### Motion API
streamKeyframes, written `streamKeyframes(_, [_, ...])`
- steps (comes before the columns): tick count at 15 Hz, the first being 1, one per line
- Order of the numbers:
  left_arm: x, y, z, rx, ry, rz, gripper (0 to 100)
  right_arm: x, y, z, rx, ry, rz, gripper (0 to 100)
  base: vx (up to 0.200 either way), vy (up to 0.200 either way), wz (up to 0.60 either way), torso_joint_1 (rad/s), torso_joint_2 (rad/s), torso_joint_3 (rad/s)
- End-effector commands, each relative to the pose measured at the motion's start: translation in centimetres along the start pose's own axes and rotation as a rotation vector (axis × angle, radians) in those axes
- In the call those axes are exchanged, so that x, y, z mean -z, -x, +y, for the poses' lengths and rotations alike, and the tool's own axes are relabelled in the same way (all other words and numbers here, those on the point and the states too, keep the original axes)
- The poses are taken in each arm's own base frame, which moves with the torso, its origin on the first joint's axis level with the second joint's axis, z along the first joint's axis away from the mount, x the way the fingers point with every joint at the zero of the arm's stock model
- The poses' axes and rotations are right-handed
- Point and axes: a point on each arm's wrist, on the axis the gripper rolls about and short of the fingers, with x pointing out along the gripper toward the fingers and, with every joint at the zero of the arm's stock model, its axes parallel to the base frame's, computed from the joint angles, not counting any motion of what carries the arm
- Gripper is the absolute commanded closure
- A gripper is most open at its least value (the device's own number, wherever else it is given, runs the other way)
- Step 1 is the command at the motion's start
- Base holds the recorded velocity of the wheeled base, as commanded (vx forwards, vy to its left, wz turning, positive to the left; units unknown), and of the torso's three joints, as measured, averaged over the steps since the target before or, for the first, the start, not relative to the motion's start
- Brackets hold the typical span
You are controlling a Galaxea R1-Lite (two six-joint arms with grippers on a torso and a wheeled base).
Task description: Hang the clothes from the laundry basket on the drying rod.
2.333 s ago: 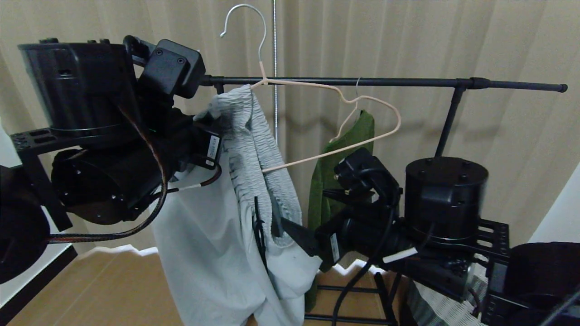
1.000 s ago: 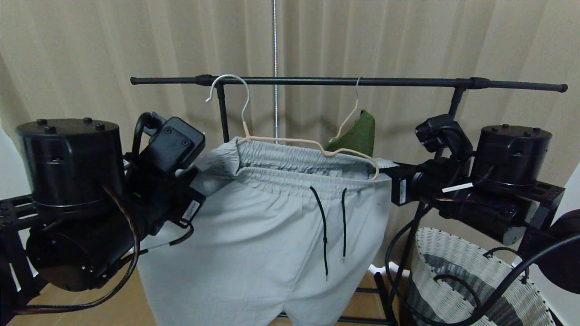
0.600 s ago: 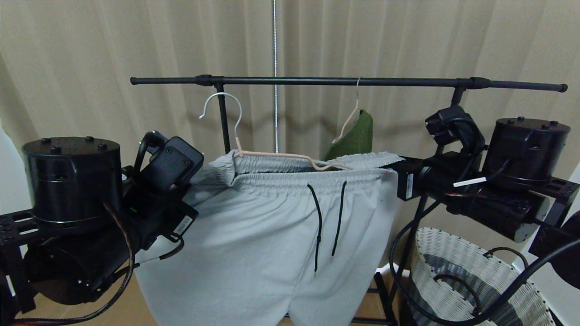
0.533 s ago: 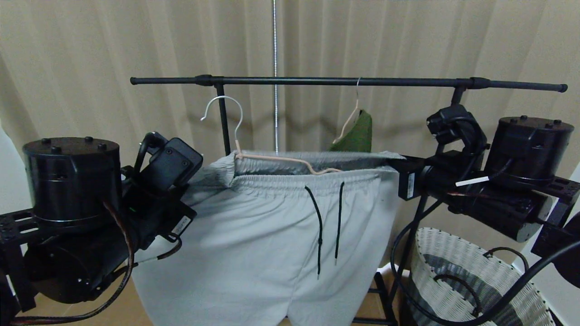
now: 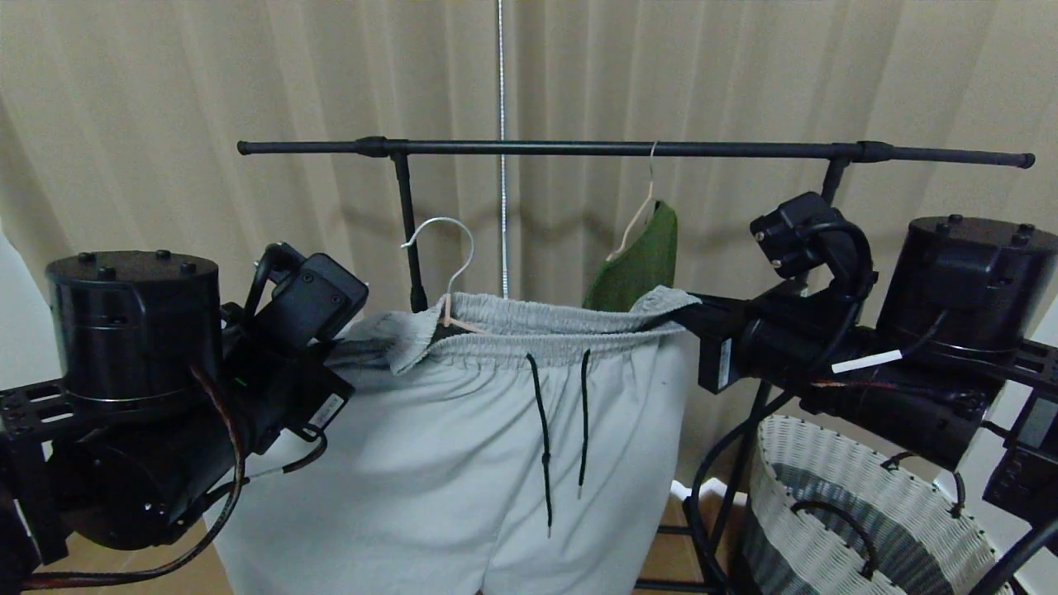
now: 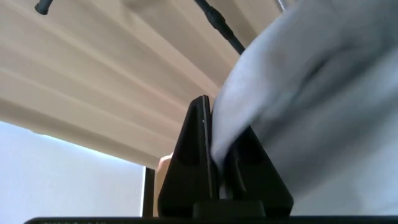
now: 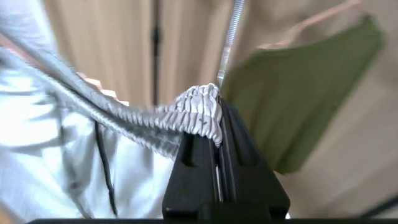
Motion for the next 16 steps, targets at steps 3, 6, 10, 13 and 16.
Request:
streamKeyframes(3, [0.0,0.2,0.1,0.000,0.003,-0.006,100,1.0,0.2,2.0,-0.073,0.007,0.029,100,0.000,0.000,0.00,0.000,0.00,0.000])
streamKeyframes(6, [0.0,0.2,0.1,-0.003,0.008,-0.008,100,1.4,0.6,2.9,-0.107,0.012,0.042,100,0.000,0.000,0.00,0.000,0.00,0.000])
streamKeyframes(10, [-0.3,0.4,0.5,-0.021,0.034,-0.036,100,2.3,0.8,3.6,-0.133,0.010,0.077,0,0.000,0.000,0.00,0.000,0.00,0.000])
streamKeyframes(13, [-0.7,0.4,0.7,-0.045,0.062,-0.070,100,3.8,1.6,5.3,-0.193,0.033,0.126,0,0.000,0.000,0.00,0.000,0.00,0.000])
streamKeyframes(16, [-0.6,0.5,0.6,-0.042,0.064,-0.069,100,3.6,1.9,6.2,-0.230,0.079,0.080,0,0.000,0.000,0.00,0.000,0.00,0.000])
